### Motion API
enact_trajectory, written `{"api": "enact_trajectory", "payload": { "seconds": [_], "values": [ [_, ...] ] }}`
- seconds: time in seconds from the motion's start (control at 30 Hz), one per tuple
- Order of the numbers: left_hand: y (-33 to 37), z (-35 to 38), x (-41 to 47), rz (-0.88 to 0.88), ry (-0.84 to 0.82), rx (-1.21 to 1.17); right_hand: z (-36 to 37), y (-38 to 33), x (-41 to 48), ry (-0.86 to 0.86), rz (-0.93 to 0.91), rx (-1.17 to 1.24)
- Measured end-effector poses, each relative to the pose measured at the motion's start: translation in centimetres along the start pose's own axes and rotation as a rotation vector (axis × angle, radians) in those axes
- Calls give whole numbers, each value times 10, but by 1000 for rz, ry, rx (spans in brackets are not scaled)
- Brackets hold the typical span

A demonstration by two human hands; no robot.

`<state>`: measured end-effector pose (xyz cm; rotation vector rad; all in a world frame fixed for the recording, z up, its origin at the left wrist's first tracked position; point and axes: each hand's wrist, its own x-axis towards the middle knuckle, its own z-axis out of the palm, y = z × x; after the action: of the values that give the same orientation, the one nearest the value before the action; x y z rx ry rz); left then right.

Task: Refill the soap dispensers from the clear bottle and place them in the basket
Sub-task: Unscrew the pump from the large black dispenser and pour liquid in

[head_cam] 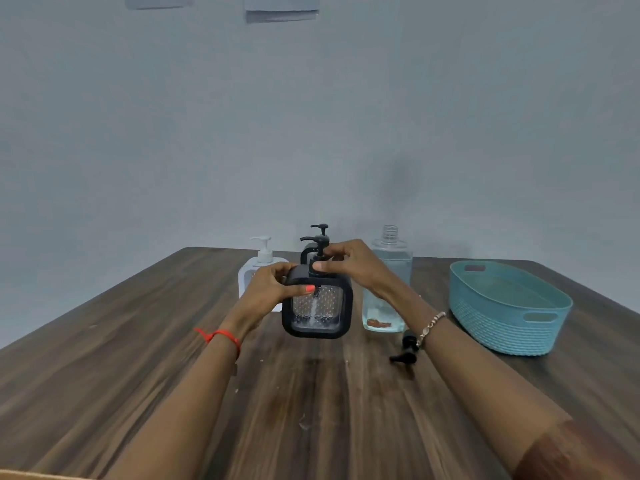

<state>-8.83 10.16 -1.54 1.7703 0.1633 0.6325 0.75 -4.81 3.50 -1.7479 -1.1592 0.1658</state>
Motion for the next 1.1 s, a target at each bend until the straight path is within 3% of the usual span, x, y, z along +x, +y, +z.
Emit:
{"api": "enact_trajectory", "payload": {
  "seconds": [0.17, 0.27, 0.57, 0.77, 0.83, 0.97, 1.1],
  "values": [
    [6, 8, 1, 38, 78, 29, 24, 12, 5, 273, 30, -106],
    [6, 11, 0, 48, 106, 28, 31, 11, 5, 330, 37, -92],
    [-4, -1, -4, 3, 12, -141, 23, -6, 0, 120, 30, -93],
    [-1, -11, -11, -35, -170, -214, -1, -5, 1, -241, -33, 28],
    [1, -7, -11, -45, -171, -200, -9, -4, 1, -289, -12, 90],
    [0, 2, -4, -49, -33, -183, -8, 2, 1, -119, 33, 160],
    [1, 10, -2, -18, 79, -151, 6, -1, -6, 154, 43, -47]
  ]
}}
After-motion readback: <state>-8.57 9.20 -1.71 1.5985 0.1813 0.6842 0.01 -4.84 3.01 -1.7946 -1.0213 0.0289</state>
